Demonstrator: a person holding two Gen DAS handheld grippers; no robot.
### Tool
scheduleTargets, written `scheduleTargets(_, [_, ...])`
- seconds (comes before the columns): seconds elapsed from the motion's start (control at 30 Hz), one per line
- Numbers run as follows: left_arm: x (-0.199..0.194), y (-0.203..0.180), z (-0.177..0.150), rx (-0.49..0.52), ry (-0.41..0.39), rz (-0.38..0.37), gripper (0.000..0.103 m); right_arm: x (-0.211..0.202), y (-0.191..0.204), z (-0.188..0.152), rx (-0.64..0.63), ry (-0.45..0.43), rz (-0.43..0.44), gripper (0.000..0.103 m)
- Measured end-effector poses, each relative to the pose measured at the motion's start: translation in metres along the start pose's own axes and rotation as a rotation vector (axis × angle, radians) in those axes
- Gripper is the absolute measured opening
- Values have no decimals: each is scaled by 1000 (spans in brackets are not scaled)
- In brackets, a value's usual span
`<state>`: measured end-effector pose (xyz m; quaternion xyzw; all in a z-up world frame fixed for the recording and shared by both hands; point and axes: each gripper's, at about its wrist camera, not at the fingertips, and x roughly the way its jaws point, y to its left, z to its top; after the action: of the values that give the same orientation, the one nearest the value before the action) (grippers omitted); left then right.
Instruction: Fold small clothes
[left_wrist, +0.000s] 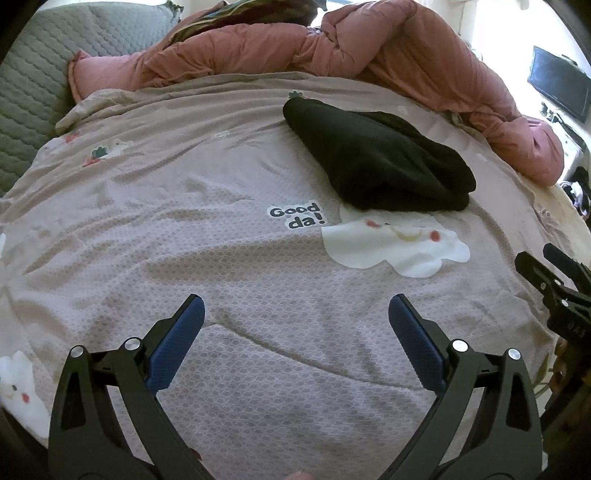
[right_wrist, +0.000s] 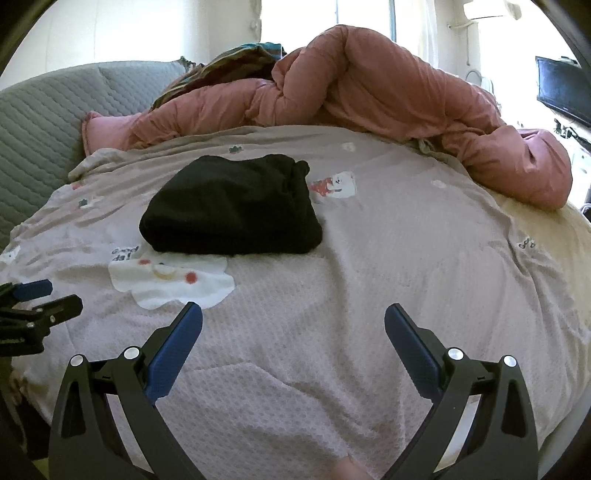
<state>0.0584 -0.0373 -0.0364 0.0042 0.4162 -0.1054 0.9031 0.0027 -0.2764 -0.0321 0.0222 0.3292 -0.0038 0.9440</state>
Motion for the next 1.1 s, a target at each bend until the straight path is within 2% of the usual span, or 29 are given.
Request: scheduleTargets(1.1, [-6,1,3,-3,-14,8,93,-3,1,0,3,4,-2,98])
